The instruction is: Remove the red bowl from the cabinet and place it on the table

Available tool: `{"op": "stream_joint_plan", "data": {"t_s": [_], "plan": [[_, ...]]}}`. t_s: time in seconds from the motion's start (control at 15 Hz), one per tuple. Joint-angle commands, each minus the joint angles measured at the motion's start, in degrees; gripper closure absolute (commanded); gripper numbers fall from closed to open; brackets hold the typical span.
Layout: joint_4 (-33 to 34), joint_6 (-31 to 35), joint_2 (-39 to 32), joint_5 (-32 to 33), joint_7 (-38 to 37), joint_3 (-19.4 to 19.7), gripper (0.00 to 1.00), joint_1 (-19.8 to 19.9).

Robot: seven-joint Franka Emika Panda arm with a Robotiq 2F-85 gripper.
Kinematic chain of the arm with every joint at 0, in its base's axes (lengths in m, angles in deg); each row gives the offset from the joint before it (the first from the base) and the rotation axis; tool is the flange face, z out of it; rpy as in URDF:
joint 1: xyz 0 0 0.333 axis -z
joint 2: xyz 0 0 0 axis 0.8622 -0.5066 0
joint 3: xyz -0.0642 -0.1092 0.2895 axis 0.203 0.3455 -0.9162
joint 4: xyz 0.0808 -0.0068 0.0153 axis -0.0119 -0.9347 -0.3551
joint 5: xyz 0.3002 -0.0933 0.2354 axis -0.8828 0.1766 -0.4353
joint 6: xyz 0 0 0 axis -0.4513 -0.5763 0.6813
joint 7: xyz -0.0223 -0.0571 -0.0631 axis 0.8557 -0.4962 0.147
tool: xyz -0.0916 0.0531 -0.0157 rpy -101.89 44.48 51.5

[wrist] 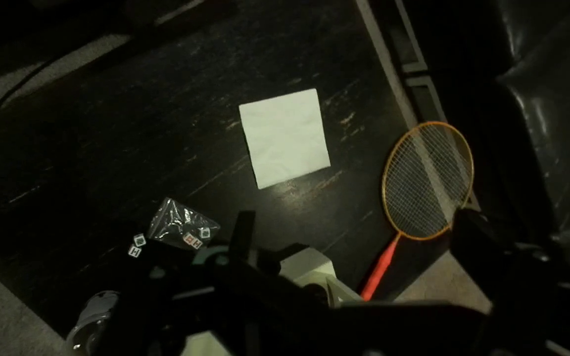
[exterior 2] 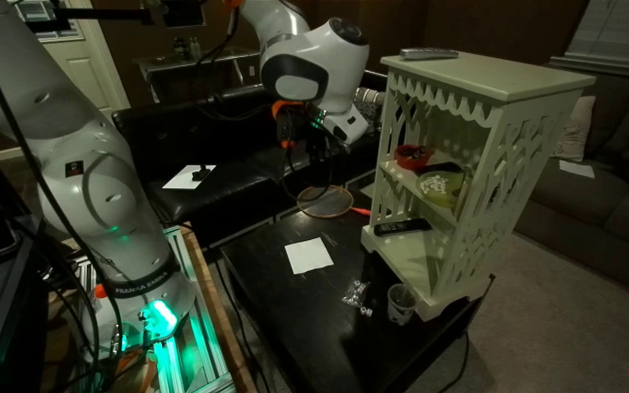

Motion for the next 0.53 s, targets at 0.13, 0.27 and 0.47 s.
{"op": "stream_joint_plan", "data": {"t_s": [0.13, 0.27, 0.47], "plan": [[-0.6, 20.17, -9.56, -22.26, -0.07, -1.77, 0.0, -6.25], [1.84, 26.47, -13.61, -31.35, 0.72, -0.81, 0.0, -10.43], [8.53, 32.33, -21.0, -44.78, 4.2, -1.62, 0.0, -11.3]]}}
